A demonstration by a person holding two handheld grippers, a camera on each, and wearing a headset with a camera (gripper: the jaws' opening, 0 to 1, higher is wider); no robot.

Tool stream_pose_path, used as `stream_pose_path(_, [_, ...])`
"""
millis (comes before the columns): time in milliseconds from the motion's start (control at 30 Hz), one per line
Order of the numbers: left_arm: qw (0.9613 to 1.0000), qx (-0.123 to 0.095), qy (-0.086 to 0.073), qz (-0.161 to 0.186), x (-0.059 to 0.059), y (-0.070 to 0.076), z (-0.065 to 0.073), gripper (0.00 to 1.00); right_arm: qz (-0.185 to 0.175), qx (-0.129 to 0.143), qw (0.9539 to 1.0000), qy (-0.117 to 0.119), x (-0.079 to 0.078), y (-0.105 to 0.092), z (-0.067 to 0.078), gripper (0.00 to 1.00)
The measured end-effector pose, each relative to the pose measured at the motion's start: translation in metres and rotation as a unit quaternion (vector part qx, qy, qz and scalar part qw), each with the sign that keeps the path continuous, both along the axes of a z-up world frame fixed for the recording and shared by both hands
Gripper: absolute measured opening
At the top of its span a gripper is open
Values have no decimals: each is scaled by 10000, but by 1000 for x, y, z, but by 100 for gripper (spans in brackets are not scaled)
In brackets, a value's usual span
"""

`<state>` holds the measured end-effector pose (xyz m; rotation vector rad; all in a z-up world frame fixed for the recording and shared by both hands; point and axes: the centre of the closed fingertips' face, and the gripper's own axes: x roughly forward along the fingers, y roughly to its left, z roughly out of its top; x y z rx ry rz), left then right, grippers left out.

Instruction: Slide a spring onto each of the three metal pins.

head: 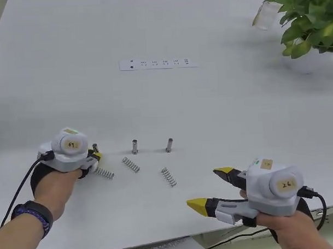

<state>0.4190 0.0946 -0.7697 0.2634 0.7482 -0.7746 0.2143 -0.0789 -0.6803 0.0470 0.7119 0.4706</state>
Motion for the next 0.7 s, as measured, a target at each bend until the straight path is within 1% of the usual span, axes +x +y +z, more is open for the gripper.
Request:
stream_pose_path(100, [10000, 2, -6, -4, -2, 4, 1, 10, 30, -18, 10000, 12, -1, 1, -1, 64])
stream_pose_path(267, [10000, 6, 18, -39, -9, 12, 0, 15, 18, 5, 10000, 8, 0, 1, -3, 64])
stream_pose_path(600, [10000, -55, 52, 64, -25, 30, 1, 16, 103, 38, 9999, 5, 3, 7, -4, 64])
stream_pose_path(700, [9999, -87, 30, 94, -28, 34, 4, 17, 134, 36, 9999, 4, 4, 8, -4, 64])
